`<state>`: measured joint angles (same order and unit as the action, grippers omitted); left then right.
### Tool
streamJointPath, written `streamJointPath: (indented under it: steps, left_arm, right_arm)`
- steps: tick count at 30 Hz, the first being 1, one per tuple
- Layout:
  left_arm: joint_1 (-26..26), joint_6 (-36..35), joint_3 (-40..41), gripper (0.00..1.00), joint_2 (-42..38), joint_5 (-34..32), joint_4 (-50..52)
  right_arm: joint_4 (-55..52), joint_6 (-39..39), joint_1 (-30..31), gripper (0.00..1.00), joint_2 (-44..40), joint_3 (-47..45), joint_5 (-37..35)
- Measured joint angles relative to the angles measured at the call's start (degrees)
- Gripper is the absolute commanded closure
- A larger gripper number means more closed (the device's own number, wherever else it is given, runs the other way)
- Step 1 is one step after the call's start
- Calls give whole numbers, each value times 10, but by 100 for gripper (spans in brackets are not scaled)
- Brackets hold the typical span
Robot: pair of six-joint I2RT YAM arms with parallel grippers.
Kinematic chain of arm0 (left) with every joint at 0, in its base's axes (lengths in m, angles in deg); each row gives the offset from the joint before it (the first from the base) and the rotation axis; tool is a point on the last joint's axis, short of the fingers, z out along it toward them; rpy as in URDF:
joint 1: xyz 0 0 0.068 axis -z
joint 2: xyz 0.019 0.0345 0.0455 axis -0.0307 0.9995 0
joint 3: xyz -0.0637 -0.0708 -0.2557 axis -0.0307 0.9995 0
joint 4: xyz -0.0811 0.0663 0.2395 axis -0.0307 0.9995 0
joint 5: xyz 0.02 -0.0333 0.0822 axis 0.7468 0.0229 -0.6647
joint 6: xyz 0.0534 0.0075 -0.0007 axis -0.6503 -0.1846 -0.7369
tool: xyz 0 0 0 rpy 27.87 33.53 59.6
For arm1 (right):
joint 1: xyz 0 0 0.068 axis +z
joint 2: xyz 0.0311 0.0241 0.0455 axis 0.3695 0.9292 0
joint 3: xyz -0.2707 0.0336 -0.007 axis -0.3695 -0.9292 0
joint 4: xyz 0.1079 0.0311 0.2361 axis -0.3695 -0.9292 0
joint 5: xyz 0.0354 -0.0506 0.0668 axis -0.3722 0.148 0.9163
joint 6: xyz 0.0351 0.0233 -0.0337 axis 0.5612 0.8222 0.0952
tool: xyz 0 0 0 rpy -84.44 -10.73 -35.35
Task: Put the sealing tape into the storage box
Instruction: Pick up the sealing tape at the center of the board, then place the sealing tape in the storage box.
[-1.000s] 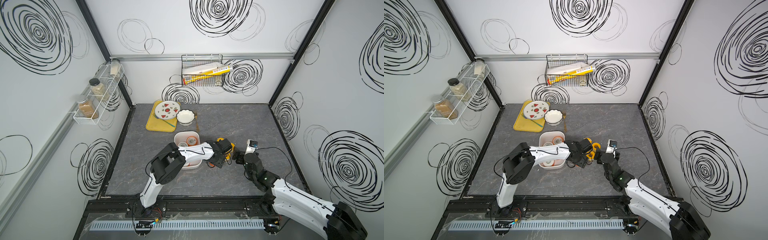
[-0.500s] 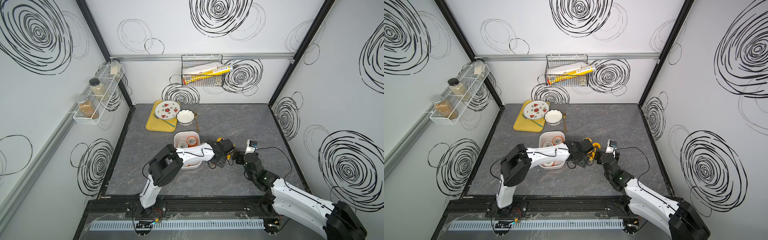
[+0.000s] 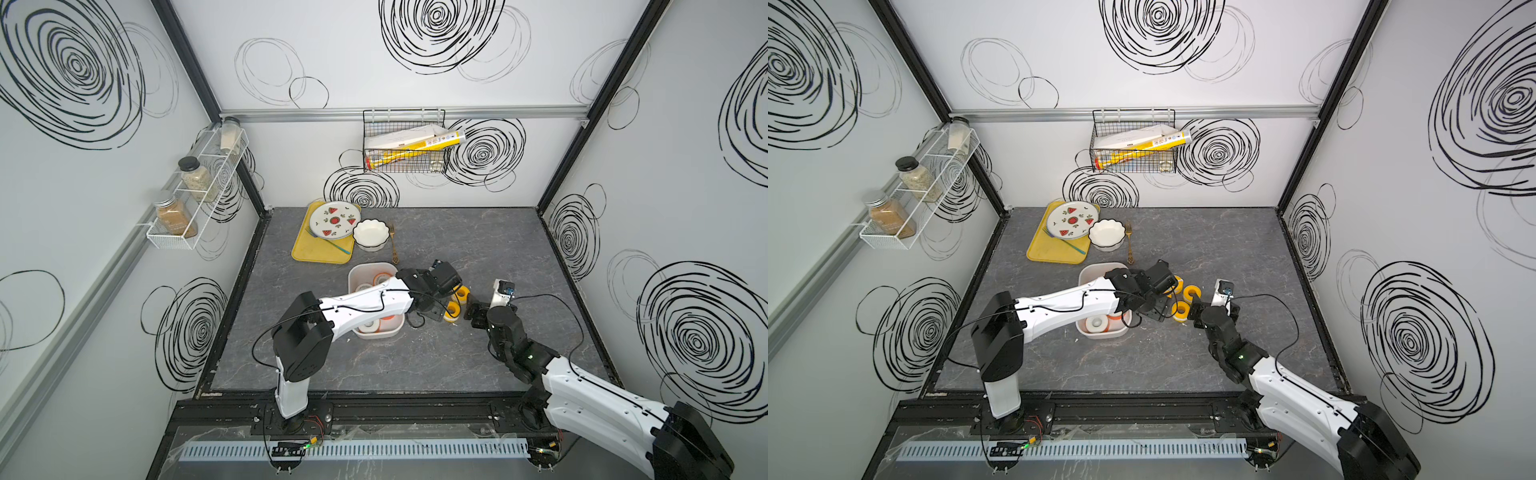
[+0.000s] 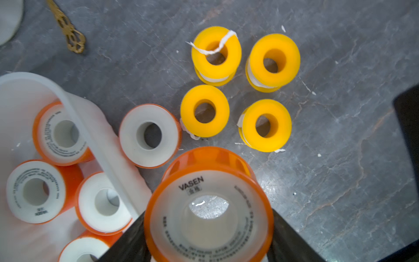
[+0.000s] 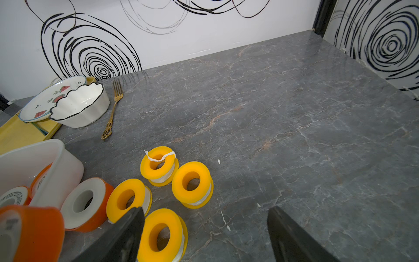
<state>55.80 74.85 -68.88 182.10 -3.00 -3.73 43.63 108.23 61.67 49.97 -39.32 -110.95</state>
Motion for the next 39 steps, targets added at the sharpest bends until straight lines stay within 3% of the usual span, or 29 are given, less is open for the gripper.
streamJointPath:
  steps: [8, 15, 24, 39]
  left_arm:
    - [-111, -11, 28, 46, -63, -5, 4]
    - [-181, -15, 65, 46, -71, 12, -2]
    - [-214, -15, 75, 46, -48, 35, -31]
    - [-227, -15, 76, 46, 8, 59, -64]
  right_arm:
    - [0, 0, 0, 10, 3, 0, 0]
    - [0, 0, 0, 10, 6, 0, 0]
    - [0, 0, 0, 10, 10, 0, 0]
    - [0, 0, 0, 10, 12, 0, 2]
